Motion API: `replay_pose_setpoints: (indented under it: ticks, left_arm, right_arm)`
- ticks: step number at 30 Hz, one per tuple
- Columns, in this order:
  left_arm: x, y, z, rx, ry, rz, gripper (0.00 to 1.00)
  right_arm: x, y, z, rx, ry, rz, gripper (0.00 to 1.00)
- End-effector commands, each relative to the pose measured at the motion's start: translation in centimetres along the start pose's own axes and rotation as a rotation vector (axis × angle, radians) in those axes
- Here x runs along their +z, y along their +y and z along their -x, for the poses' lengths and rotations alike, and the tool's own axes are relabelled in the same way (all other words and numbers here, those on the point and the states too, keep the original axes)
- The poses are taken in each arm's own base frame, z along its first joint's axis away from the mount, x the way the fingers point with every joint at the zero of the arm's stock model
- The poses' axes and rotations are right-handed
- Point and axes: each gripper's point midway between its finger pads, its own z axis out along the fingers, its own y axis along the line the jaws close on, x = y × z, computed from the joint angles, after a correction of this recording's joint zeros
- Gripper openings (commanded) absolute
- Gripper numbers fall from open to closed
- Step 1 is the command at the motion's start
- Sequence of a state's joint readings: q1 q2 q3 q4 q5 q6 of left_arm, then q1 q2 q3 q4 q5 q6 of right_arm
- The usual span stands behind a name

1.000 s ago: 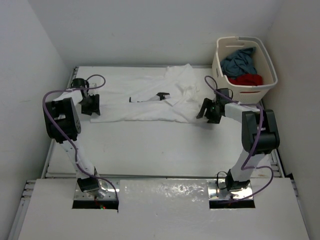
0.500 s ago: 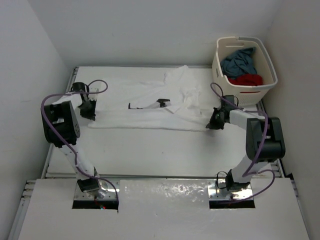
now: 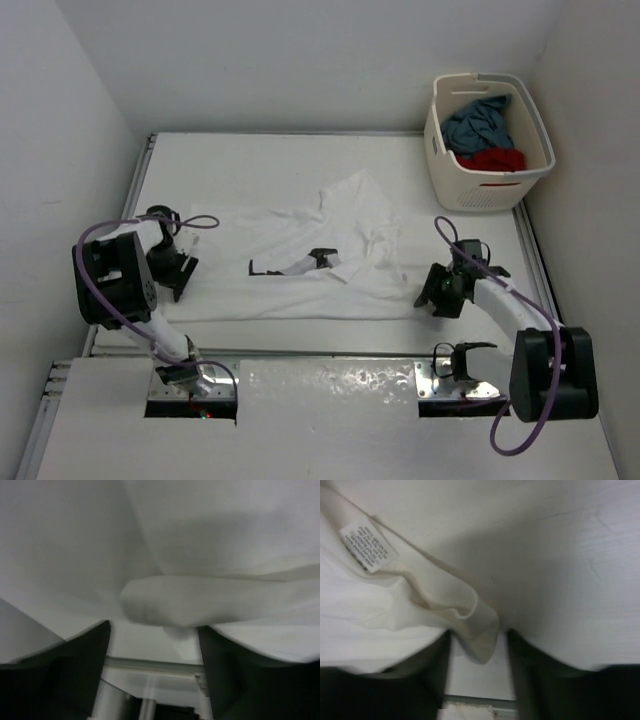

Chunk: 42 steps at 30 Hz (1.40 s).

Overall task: Fold and stack the t-shirts
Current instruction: Fold the flattened tshirt in 1/3 of the way

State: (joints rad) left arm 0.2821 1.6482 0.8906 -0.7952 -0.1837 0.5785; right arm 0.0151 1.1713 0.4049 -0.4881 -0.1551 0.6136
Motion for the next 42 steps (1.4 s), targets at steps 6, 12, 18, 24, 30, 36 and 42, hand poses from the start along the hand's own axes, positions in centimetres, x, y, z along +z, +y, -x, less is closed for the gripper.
replay_pose_setpoints:
  ticks: [6, 12, 18, 24, 30, 36, 42]
  left_arm:
    - [-6.3, 8.0, 5.8, -0.119, -0.145, 0.250, 0.88]
    - [-19.9, 3.1, 20.3, 0.101, -0.682, 0.234, 0.52]
    - [-22.5, -22.9, 21.2, 0.870, -0.837, -0.054, 0.24]
    - [-20.9, -35.4, 17.6, 1.253, -0.882, -0.169, 0.56]
    - [-18.2, -44.1, 13.0, 1.523, -0.864, -0.274, 0.55]
    - [-14.5, -44.0, 15.5, 1.484, -0.868, -0.128, 0.52]
    - [-11.8, -43.0, 15.7, 1.498, -0.815, -0.087, 0.47]
  right_arm:
    - [-4.3, -1.8, 4.8, -0.113, -0.123, -0.197, 0.84]
    - [-8.0, 4.2, 13.0, -0.295, -0.306, -0.040, 0.31]
    - [-6.8, 16.3, 14.3, -0.420, -0.263, 0.345, 0.00]
    - [-1.9, 16.3, 14.2, -0.285, -0.180, 0.353, 0.05]
    - [0.8, 17.1, 13.3, -0.222, -0.097, 0.438, 0.03]
    - [2.3, 16.1, 12.7, -0.181, -0.079, 0.409, 0.01]
    - [3.5, 14.3, 12.5, -0.157, -0.086, 0.322, 0.00]
